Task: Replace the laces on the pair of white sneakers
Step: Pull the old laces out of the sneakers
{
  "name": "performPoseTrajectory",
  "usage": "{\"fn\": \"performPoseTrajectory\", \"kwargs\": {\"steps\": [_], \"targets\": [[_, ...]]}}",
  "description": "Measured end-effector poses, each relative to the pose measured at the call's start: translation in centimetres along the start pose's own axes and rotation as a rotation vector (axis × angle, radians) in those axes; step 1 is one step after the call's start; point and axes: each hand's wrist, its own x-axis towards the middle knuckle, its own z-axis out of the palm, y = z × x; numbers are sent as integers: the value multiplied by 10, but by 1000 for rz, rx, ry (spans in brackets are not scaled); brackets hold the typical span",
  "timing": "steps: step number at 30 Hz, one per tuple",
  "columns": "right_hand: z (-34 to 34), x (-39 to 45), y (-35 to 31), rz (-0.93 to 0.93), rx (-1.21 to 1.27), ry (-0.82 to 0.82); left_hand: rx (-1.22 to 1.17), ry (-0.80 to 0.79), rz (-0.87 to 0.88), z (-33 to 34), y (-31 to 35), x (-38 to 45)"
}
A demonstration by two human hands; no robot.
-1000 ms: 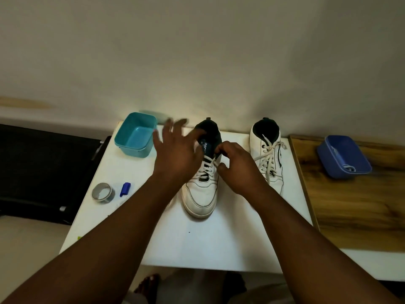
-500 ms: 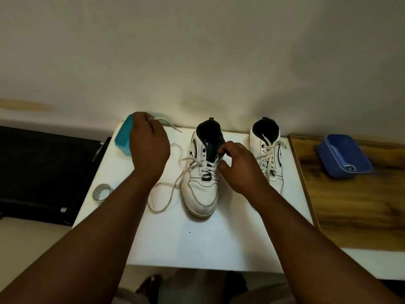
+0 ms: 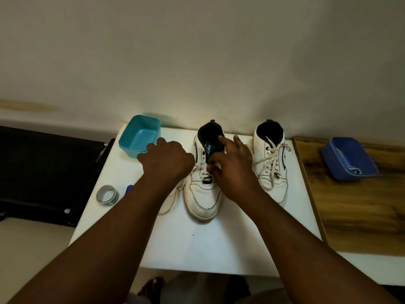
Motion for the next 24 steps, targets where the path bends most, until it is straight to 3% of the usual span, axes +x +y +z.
{"fn": "performPoseTrajectory", "kwargs": {"steps": [3,6,10,13,15,21,24], "targets": [[4,-3,0,-50,-52,55,-51,140,243,8,7,1],[4,-7,3,-52,-78,81,-142,114,557,17,12,5],[2,-13,5,-3,-56,170,-269,124,561,26,6,17],[-4,-12,6,131,267,285,-362,174,573,23,-2,25],[-7,-10,9,202,356,249,-374,194,594,23,-6,29],[0,-12,6,16,137,97,-389,138,600,28,0,29],[-1,-5,6,23,2,35,-354,143,654,29,1,28]]}}
